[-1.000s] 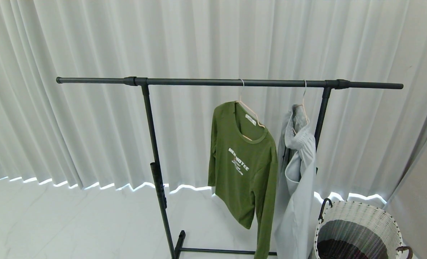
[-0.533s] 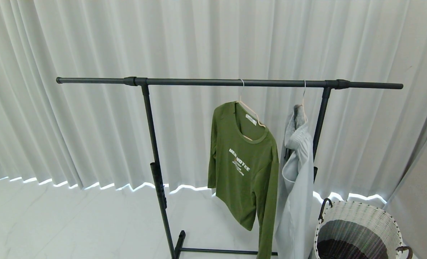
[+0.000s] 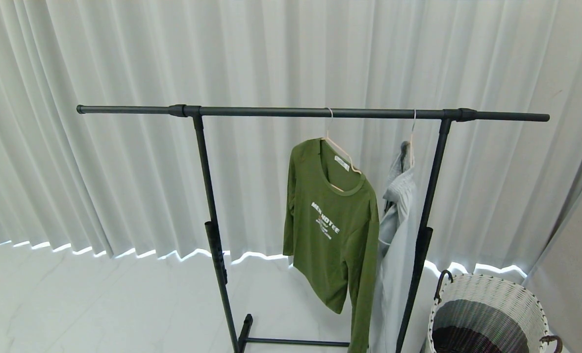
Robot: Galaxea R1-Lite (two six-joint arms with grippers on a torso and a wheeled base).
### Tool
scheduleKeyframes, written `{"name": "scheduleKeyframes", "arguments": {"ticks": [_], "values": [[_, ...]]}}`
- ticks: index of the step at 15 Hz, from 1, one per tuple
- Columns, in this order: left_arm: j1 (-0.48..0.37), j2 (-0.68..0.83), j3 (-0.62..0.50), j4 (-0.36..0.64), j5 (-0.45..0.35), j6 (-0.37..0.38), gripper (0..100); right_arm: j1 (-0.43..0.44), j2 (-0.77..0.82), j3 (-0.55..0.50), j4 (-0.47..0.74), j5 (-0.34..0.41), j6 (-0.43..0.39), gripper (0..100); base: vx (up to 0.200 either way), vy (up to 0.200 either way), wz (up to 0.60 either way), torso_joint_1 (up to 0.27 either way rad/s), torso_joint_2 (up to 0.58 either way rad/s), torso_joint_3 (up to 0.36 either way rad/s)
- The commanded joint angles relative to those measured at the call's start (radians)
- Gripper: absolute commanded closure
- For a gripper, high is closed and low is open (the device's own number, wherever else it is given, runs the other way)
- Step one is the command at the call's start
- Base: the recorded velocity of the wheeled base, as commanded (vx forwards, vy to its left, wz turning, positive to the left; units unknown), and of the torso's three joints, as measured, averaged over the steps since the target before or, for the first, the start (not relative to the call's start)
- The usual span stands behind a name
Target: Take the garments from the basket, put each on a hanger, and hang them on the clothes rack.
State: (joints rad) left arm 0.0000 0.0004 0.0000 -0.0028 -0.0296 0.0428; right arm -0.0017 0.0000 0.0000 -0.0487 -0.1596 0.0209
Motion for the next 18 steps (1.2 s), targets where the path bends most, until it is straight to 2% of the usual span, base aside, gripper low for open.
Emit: {"name": "scheduleKeyframes", "arguments": {"ticks": [1,7,10,13,14,15,16,18], "values": [[0.000,0.000,0.000,0.000,0.000,0.000,0,0.000,0.002,0.000,0.000,0.000,-0.001,0,0.000,0.000,0.00,0.000,0.00,0.000],[0.000,0.000,0.000,0.000,0.000,0.000,0,0.000,0.002,0.000,0.000,0.000,-0.002,0,0.000,0.000,0.00,0.000,0.00,0.000],[0.000,0.000,0.000,0.000,0.000,0.000,0,0.000,0.000,0.000,0.000,0.000,0.047,0,0.000,0.000,0.00,0.000,0.00,0.000],[0.000,0.000,0.000,0.000,0.000,0.000,0,0.000,0.002,0.000,0.000,0.003,0.036,0,0.000,0.000,0.00,0.000,0.00,0.000],[0.000,0.000,0.000,0.000,0.000,0.000,0,0.000,0.002,0.000,0.010,0.032,-0.001,0,0.000,0.000,0.00,0.000,0.00,0.000],[0.000,0.000,0.000,0.000,0.000,0.000,0,0.000,0.002,0.000,0.041,0.100,-0.038,0,0.000,0.000,0.00,0.000,0.00,0.000],[0.000,0.000,0.000,0.000,0.000,0.000,0,0.000,0.002,0.000,0.047,0.121,-0.039,0,0.000,0.000,0.00,0.000,0.00,0.000],[0.000,0.000,0.000,0.000,-0.001,0.000,0,0.002,0.002,0.000,0.047,0.115,0.013,0,0.000,0.000,0.00,0.000,0.00,0.000]]}}
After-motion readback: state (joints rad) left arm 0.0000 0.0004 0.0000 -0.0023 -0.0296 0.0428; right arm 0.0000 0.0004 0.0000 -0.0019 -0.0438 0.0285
